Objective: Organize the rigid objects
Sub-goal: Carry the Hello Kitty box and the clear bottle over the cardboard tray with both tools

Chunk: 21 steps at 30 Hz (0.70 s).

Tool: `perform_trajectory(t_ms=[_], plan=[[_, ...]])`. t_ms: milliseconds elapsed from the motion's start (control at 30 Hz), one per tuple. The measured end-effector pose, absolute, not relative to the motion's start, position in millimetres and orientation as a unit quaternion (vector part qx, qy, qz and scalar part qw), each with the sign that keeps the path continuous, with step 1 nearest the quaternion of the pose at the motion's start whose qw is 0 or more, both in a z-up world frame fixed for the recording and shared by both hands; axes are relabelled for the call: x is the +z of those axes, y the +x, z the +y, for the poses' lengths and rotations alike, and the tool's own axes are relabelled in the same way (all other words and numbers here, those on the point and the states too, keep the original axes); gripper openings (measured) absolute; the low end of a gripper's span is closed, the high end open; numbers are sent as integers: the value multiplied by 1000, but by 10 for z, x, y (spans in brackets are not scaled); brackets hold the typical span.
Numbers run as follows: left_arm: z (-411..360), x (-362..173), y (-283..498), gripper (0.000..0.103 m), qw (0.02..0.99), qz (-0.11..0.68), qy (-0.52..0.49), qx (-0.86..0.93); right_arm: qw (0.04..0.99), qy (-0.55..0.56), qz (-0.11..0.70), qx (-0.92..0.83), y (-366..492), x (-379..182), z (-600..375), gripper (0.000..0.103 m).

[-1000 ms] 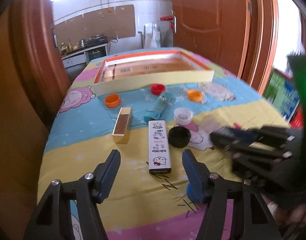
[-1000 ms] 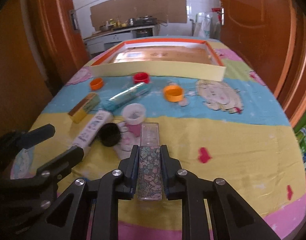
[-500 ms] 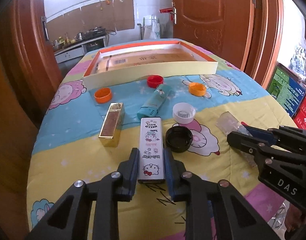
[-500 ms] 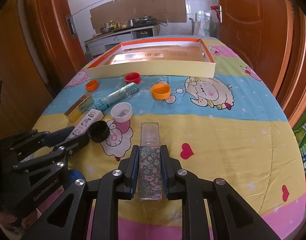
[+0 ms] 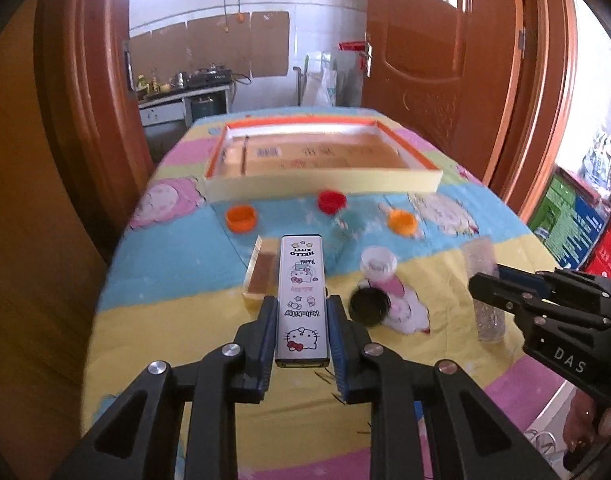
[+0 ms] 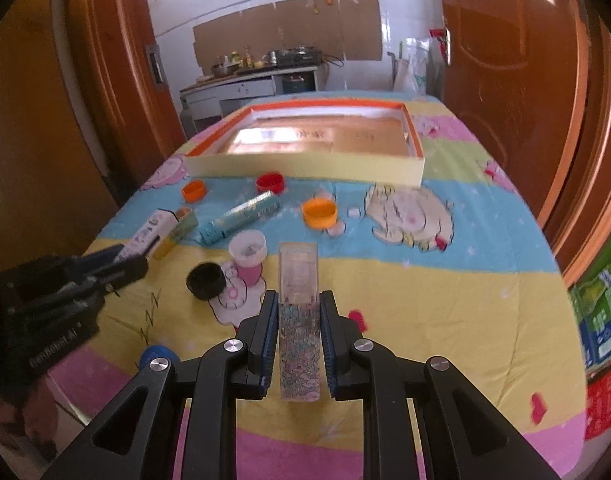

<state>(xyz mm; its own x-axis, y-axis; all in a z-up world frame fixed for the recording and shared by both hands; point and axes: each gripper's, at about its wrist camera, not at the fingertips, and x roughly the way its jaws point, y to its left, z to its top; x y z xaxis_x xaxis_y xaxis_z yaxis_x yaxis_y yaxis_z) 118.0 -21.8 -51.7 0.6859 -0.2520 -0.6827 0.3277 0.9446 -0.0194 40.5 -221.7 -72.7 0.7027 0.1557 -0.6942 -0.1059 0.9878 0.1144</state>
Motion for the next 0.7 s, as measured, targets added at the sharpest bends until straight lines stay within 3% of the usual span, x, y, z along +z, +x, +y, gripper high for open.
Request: perform_trajectory(t_ms=[400, 700], plan=[[-217, 213, 1622, 25, 938, 316, 54, -132, 926, -5, 362, 104, 855, -272, -2392, 20], [-327, 389, 2206, 25, 939, 319, 56, -117, 926, -9, 360, 112, 1367, -59, -2586, 20]])
